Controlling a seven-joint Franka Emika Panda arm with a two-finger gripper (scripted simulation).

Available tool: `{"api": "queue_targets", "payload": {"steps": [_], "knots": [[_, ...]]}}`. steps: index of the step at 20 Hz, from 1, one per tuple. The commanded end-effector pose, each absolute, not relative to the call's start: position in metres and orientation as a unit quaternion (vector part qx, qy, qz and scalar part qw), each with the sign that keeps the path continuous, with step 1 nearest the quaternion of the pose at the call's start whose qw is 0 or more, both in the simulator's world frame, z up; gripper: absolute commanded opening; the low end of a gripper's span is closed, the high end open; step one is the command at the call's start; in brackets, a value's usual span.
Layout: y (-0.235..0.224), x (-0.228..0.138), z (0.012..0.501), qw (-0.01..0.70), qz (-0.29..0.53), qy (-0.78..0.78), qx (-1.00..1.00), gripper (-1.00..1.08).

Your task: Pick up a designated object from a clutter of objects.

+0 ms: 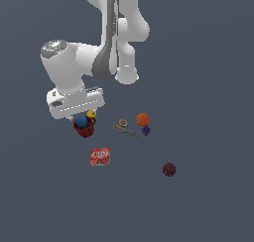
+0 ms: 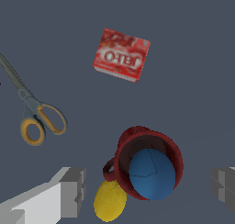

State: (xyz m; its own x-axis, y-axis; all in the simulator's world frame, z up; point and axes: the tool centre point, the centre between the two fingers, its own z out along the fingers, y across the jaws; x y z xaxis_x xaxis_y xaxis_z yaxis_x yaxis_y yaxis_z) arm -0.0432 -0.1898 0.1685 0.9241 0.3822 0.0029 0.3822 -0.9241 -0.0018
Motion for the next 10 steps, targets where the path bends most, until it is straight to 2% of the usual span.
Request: {"api": "queue_targets", "payload": {"steps": [1,10], "knots": [[-0.201,-0.05,0.16,0.001,-0.001,-0.209,-0.978,1.0],[-0.222,-0.066,0.142,0.0,0.0,-0.235,-0.972,1.0]]}}
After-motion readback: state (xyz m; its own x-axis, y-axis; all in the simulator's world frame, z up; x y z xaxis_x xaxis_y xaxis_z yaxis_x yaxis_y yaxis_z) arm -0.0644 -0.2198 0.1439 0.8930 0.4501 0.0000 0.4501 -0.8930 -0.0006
